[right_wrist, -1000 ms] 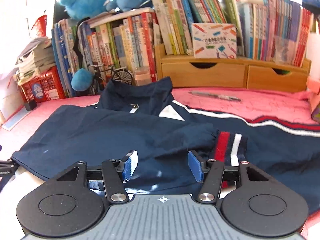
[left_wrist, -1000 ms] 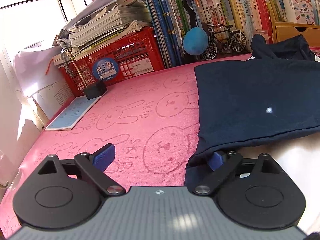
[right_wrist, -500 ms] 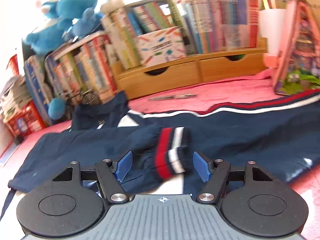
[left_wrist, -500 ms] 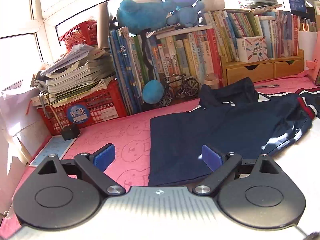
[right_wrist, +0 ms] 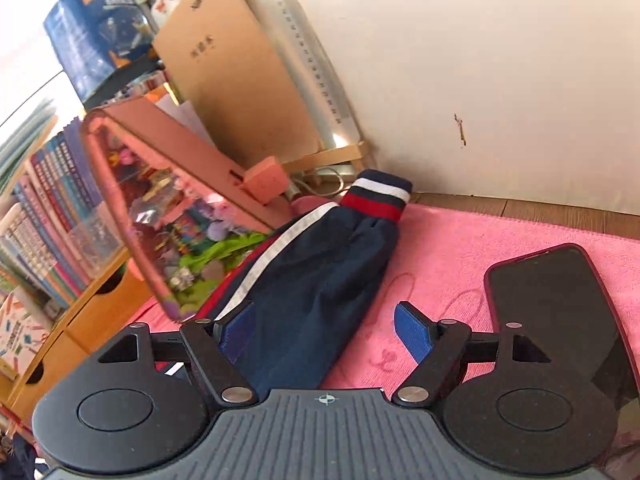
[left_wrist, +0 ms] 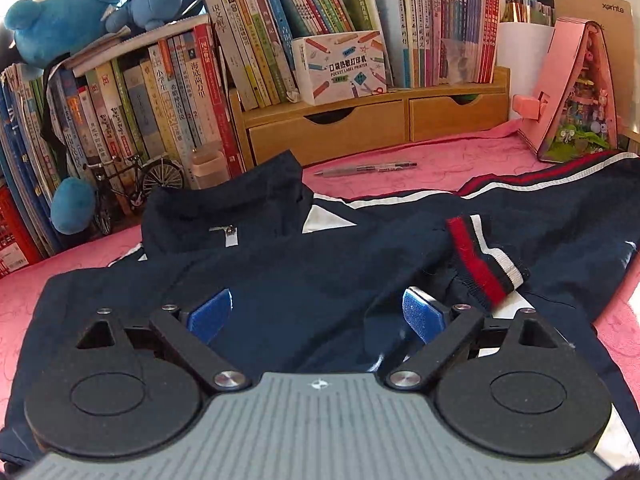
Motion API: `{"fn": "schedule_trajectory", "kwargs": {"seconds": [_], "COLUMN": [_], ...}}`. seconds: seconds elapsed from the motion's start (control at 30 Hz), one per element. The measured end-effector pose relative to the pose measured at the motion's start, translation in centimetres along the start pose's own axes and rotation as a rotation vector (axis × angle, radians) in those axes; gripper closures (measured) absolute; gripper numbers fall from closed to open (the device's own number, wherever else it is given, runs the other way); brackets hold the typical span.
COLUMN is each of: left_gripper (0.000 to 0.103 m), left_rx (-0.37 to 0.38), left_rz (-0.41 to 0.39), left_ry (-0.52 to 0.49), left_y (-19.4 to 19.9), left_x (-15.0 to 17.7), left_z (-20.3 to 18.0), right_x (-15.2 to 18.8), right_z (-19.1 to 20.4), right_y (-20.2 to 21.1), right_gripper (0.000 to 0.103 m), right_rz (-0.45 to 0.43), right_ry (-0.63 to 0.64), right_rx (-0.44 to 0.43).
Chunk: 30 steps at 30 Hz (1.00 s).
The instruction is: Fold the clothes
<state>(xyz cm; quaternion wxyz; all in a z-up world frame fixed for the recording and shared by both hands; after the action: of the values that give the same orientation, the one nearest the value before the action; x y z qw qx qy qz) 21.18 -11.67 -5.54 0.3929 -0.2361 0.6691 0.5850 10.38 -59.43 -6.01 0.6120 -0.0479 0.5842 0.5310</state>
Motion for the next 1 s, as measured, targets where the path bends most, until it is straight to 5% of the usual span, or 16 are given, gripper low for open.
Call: {"fn": "schedule_trajectory", "kwargs": {"seconds": [0.13,0.23,0.27,0.3,0.37,0.43,0.53,0.63,0.73,0.9,1.0], "left_gripper": [0.006,0.002,0.002,0.003,0.008,0.008,0.008,0.008,0.007,0.007,0.007], "left_rx": [-0.046,-0.045,-0.043,-0.049,-0.068,-0.088,-0.136,-0.222,-0.293,-0.308,-0.274], "left_rz": [0.063,0.052,0.066,0.084,0.082,0.036,-0.043,-0.083,-0.101,-0.035,-0.015], "left_ry": [-0.033,-0.007,0.005,0.015,0.013,0.003,-0.009,-0.003,0.06,0.256,0.319], "left_y": [-2.6,-2.8,-2.8,-2.6,-1.8,-0.2,2.8,5.5,8.2,10.9,11.7], "left_x": [1.6,1.8,1.7,1.5,1.3,1.0,0.9,0.9,1.3,3.6,4.6], "left_z": [-0.8,-0.3,-0.1,0.2,0.9,2.2,5.2,9.0,13.4,19.7,21.6], "right_x": [-0.8,-1.5,-1.7,-1.9,-1.9,-1.5,-0.3,2.0,6.9,18.5,24.1], "right_z": [-0.8,-0.2,0.1,0.4,0.6,1.3,6.8,13.6,22.5,36.0,39.0], "right_y": [-3.9,-6.0,-6.5,-7.1,-7.0,-4.8,1.2,6.7,11.5,17.2,19.1], "right_gripper": [0.023,0.004,0.014,0.058,0.092,0.093,0.093,0.093,0.093,0.094,0.081], "right_rz": [0.063,0.044,0.043,0.042,0.037,-0.049,-0.28,-0.403,-0.431,-0.347,-0.25], "right_ry": [-0.026,0.02,0.043,0.067,0.049,0.062,0.355,0.58,0.812,1.147,1.284], "right_rx": [0.039,0.05,0.052,0.054,0.042,0.01,0.028,-0.102,-0.331,-0.72,-0.795]}}
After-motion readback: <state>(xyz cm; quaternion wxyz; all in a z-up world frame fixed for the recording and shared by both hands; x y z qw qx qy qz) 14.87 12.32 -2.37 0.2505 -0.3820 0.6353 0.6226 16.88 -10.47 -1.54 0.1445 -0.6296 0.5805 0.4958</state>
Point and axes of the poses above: each gripper's, at about its wrist camera, not at the fingertips, and y roughly against the way its jaws point, z to its left, x to its underside, the point moved 4 cm from there along -y, roughly the way its jaws point, and after that the axes turned 11 degrees about y, right-handed, at the moved point
